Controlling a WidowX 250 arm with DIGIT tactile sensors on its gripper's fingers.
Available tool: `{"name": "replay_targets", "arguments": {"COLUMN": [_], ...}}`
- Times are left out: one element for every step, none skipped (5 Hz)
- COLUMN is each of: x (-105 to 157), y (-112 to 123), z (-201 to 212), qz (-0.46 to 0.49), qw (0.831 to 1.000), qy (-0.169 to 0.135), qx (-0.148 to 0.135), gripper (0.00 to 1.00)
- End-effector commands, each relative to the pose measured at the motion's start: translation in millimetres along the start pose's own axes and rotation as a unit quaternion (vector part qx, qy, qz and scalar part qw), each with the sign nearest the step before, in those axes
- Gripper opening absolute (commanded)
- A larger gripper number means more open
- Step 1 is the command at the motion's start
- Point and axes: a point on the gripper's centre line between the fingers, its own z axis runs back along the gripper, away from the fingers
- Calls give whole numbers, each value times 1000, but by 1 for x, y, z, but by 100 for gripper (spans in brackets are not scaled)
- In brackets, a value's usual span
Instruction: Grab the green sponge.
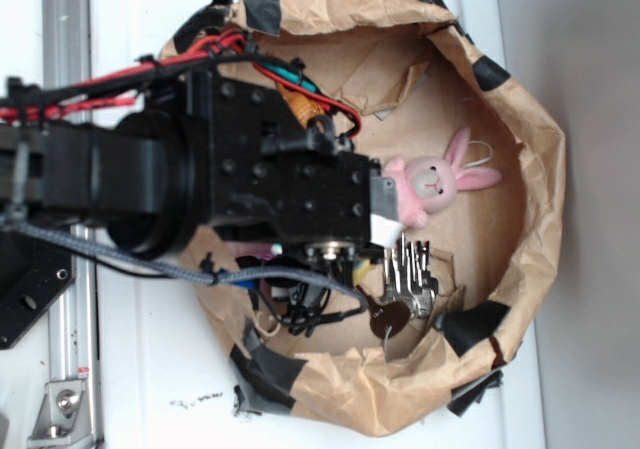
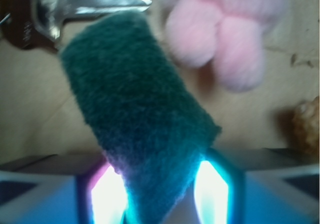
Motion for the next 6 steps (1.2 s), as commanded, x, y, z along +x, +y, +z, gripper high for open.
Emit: {"name": "replay_targets", "arguments": {"x": [20, 19, 13, -6, -13, -12], "y": [22, 30, 30, 30, 30, 30], "z": [30, 71, 102, 124, 131, 130], "qz": [33, 24, -48, -13, 14, 18], "qw": [999, 998, 998, 1000, 999, 999], "qy": [-39, -54, 24, 6, -32, -31], "qx": [1, -4, -23, 3, 20, 24], "gripper": [0, 0, 0, 0, 0, 0]}}
